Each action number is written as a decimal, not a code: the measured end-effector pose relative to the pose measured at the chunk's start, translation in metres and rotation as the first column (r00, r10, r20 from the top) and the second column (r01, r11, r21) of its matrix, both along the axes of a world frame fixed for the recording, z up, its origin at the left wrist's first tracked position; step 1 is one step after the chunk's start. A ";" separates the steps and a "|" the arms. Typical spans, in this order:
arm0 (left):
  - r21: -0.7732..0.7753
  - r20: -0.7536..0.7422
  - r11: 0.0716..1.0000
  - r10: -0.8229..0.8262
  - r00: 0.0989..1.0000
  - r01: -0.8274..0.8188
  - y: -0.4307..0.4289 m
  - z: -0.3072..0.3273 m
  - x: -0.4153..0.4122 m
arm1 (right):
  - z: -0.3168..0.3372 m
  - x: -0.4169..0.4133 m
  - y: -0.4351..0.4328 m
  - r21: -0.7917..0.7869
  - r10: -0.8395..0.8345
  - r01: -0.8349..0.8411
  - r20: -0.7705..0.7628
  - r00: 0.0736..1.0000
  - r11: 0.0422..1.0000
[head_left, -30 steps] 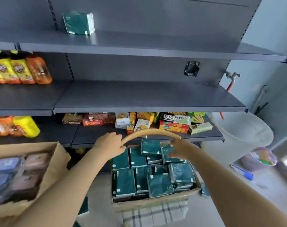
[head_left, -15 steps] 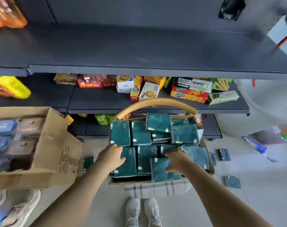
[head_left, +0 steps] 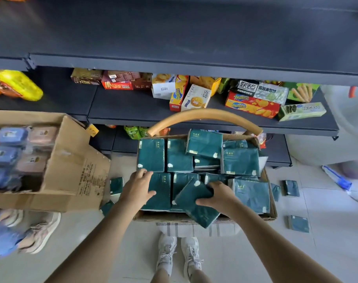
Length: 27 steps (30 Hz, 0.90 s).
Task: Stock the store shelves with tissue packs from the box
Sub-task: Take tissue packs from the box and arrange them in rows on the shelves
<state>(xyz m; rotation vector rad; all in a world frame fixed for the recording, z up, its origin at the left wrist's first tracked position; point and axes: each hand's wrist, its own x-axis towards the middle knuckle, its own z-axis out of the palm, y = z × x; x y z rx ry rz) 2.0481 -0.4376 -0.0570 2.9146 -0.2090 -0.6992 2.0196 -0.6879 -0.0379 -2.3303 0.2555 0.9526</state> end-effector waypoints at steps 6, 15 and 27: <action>0.118 -0.091 0.986 -0.103 0.990 0.114 0.002 -0.005 0.012 | -0.013 -0.018 0.001 0.209 -0.582 0.601 -0.151 0.799 0.771; 0.137 -0.171 0.982 -0.109 0.979 0.133 0.005 -0.003 0.021 | -0.013 -0.020 0.010 0.384 -0.689 0.702 -0.200 0.697 0.599; -0.323 -0.471 0.766 0.380 0.796 -0.556 0.056 0.093 0.023 | 0.060 0.024 0.023 0.561 -0.728 0.648 -0.112 0.676 0.515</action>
